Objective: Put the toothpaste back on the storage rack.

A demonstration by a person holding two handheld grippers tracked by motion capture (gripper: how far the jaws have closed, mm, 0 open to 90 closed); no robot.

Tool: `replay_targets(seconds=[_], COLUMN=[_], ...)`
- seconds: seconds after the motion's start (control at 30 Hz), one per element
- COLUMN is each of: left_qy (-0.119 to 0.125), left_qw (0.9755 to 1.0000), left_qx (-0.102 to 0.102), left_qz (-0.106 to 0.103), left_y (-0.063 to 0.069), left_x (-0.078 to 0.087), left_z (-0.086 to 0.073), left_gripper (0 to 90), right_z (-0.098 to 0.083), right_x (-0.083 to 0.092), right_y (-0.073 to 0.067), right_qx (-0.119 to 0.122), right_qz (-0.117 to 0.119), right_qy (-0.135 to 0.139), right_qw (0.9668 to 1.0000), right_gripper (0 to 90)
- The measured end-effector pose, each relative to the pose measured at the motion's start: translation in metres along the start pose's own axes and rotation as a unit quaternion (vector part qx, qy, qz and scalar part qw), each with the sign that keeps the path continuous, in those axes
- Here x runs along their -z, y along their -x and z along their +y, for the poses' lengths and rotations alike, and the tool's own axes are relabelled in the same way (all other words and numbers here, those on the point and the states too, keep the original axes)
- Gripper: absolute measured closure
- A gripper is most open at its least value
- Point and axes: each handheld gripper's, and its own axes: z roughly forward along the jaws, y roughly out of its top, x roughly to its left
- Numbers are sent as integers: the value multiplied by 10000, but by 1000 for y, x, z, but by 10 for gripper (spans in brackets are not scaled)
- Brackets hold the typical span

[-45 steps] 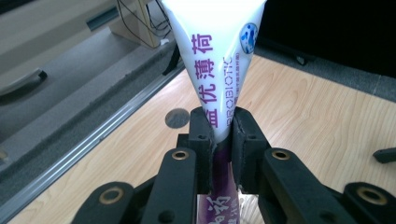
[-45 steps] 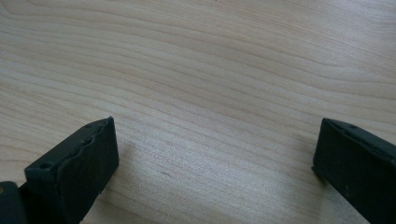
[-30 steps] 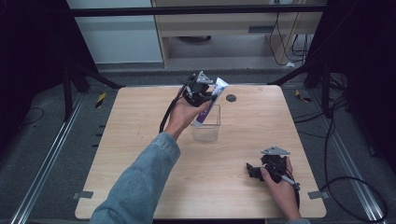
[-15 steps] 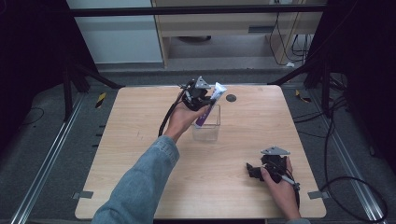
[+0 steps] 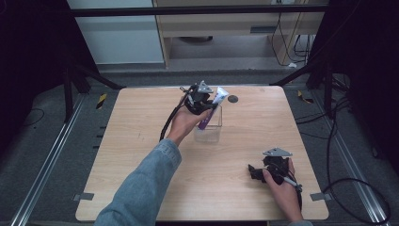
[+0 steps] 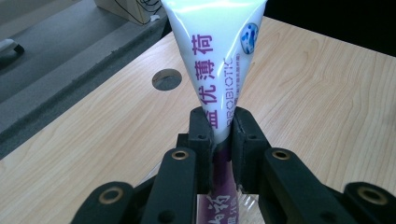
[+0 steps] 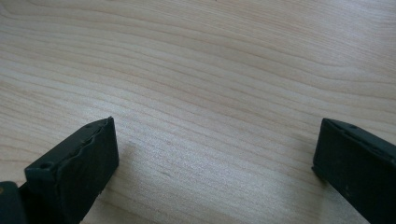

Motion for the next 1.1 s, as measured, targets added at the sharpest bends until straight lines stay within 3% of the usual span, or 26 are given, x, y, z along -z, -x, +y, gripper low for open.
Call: replay_targets(seconds=[1.1], left_qy=[-177], left_qw=[9998], left_qx=[-75], left_qz=[-39], left_y=[2], left_x=[-5], left_z=[-14], left_gripper=[794], right_z=[0], right_x=[0], right_y=[0], right_qx=[24], right_qz=[-10], right_qy=[5], right_qw=[10000], right_gripper=[3])
